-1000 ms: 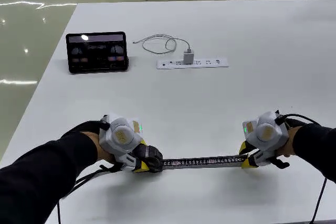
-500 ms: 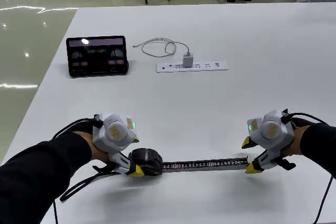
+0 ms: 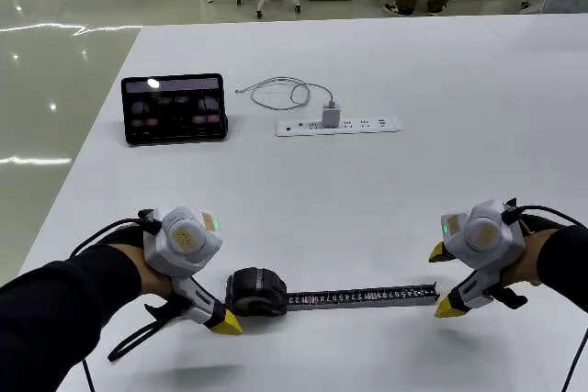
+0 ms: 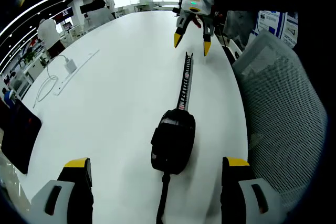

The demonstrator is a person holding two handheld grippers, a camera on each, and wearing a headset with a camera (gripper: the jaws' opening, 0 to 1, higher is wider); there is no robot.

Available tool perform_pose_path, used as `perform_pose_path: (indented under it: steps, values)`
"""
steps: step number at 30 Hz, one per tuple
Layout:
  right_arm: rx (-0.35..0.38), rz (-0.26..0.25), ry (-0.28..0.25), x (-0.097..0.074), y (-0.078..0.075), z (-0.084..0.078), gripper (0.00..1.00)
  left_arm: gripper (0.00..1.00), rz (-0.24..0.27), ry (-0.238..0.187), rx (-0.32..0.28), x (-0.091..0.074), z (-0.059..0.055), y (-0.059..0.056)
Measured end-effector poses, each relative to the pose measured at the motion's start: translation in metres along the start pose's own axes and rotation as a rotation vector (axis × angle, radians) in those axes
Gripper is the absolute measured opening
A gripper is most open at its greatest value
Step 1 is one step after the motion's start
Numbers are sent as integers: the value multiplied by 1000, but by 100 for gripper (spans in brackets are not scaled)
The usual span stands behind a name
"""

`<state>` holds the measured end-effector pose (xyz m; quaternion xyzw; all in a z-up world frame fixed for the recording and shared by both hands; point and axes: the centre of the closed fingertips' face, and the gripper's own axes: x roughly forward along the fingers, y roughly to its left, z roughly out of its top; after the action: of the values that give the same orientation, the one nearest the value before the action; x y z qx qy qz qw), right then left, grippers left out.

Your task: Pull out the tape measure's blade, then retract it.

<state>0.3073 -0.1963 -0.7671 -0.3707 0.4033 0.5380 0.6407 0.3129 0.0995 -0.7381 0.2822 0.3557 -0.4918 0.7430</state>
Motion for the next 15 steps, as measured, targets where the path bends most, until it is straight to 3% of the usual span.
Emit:
perform_pose_path:
  steps: [6,10,15]
  values:
    - [49,-35,-30,-5,0,-6,62,100,52,-56,-104,-10,-6,7]
    - [72,-69,-63,-11,0,-6,64,100,59,-82,-145,-17,-14,3]
    - [143,-108,-113,-17,-1,-8,71,100,100,-128,-250,-24,-21,4]
